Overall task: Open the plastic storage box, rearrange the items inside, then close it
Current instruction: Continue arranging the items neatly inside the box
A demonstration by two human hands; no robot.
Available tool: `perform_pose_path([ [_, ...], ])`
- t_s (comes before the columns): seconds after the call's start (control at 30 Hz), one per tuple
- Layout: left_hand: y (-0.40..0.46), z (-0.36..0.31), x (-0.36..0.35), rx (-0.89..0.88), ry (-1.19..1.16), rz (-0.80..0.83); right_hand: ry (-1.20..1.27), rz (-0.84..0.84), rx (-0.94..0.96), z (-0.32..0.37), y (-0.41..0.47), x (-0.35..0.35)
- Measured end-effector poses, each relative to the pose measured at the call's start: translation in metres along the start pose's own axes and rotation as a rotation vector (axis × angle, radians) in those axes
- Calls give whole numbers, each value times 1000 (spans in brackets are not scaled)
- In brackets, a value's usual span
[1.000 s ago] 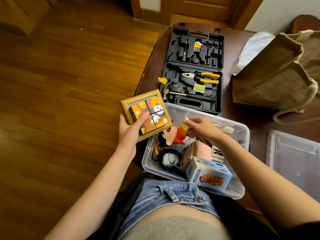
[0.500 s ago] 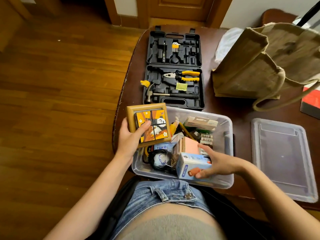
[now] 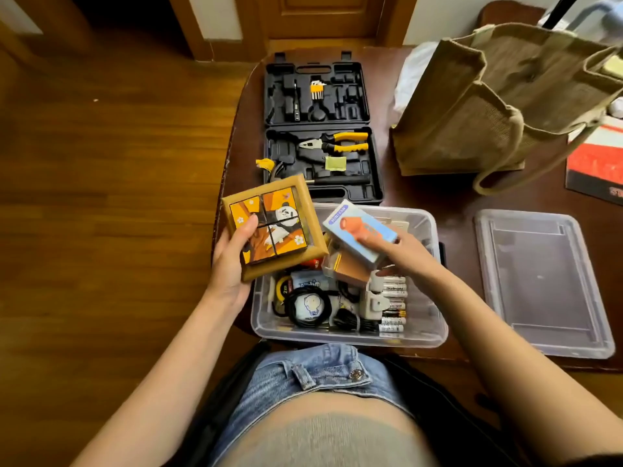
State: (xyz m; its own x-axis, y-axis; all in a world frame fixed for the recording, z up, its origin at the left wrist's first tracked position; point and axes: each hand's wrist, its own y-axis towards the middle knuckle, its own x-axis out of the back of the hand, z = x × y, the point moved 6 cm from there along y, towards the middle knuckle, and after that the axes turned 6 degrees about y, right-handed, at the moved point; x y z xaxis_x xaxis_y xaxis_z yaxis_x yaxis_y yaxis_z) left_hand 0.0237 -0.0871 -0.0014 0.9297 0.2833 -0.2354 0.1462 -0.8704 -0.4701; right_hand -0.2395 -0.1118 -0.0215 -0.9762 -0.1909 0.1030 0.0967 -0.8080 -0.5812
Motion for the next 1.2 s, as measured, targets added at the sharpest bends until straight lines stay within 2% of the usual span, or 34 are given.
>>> perform_pose_path([
  [0.17, -8, 12, 8, 11, 93, -14, -175, -17, 73, 17, 1, -6],
  [0.33, -13, 18, 16, 37, 39, -34, -482, 45, 168, 39, -3, -30],
  [0.43, -14, 13, 16, 32, 10, -3, -642, -58, 228, 47, 5, -45],
  [0.6, -15, 11, 13, 47, 82, -7, -546, -166, 424, 62, 7, -58],
  [0.7, -15, 17, 14, 73, 122, -49, -564, -261, 614, 68, -18, -44],
  [0.73, -14, 19, 14, 80, 122, -54, -598, -236, 643, 62, -26, -39],
  [0.8, -13, 24, 15, 93, 111, -57, -705, -14, 533, 34, -34, -37],
  [0.87, -12, 27, 16, 102, 98, -59, -874, 329, 240, -10, -39, -42],
  [0.9, -11, 29, 15, 106, 91, -58, -978, 442, 114, -32, -39, -42],
  [0.97, -10, 30, 14, 112, 86, -50, -1119, 471, -24, -60, -32, -41],
  [1.07, -10, 29, 12, 118, 101, -42, -1260, 416, -63, -74, -18, -47],
  [1.2, -10, 27, 13, 116, 97, -55, -1456, 401, 35, -70, -11, -60],
])
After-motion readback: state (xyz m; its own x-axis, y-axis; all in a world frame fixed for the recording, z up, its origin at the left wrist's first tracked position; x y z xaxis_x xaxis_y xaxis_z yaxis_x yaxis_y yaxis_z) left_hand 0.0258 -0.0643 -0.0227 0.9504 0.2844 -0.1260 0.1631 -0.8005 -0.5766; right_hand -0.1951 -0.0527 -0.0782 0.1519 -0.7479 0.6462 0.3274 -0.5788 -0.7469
